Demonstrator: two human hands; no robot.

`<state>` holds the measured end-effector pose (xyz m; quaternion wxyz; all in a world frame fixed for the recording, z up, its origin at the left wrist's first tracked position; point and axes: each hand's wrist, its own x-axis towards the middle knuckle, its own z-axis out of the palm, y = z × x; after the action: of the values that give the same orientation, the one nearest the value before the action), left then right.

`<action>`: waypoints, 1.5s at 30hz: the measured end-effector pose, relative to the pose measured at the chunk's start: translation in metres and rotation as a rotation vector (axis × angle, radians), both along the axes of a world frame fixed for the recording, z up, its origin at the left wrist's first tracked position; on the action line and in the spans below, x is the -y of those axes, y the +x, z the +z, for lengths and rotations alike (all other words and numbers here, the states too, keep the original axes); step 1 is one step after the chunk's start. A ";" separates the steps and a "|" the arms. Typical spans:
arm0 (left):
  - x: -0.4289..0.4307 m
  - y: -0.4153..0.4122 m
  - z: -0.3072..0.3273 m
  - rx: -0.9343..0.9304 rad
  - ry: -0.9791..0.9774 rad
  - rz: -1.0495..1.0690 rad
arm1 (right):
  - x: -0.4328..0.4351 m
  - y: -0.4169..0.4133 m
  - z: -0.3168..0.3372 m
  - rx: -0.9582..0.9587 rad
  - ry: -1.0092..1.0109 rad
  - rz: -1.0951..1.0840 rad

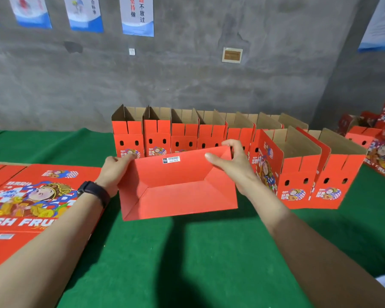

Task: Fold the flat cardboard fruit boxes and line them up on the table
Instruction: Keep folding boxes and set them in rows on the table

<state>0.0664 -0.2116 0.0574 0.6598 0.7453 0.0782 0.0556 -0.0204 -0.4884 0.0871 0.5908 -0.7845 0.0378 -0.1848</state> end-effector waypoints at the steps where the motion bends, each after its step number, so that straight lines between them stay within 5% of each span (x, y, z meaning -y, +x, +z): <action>1: -0.002 0.000 -0.004 -0.030 -0.118 -0.014 | -0.002 -0.001 0.000 0.006 0.091 0.024; 5: -0.007 -0.003 -0.024 -0.073 -0.403 -0.137 | -0.003 0.005 0.002 -0.051 0.503 -0.064; 10: -0.014 -0.007 -0.050 -0.053 -0.566 -0.295 | -0.005 0.003 -0.003 -0.148 0.589 0.050; 12: -0.016 -0.009 -0.059 -0.041 -0.547 -0.344 | -0.005 0.001 -0.010 -0.152 0.491 0.081; 17: 0.011 -0.017 -0.072 -0.120 -0.114 -0.279 | -0.027 -0.017 -0.063 0.014 0.003 0.032; 24: 0.065 -0.021 -0.065 -0.406 -0.383 -0.373 | -0.053 -0.020 -0.130 0.126 -0.397 -0.012; 31: 0.078 -0.027 -0.053 -0.338 -0.384 -0.453 | -0.057 -0.030 -0.176 0.175 -0.467 -0.080; 37: 0.071 -0.018 -0.027 -0.427 -0.380 -0.358 | -0.050 -0.061 -0.219 0.089 -0.821 0.083; 42: 0.071 -0.026 -0.025 -0.291 -0.069 -0.287 | -0.050 -0.062 -0.227 -0.076 -0.878 0.198; 45: 0.068 -0.030 -0.029 -0.265 -0.042 -0.293 | -0.051 -0.051 -0.219 -0.151 -0.911 0.154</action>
<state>0.0364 -0.2795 0.0287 0.6601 0.7357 0.0560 -0.1412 -0.0716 -0.4372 -0.1318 0.1936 -0.9757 -0.0627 -0.0806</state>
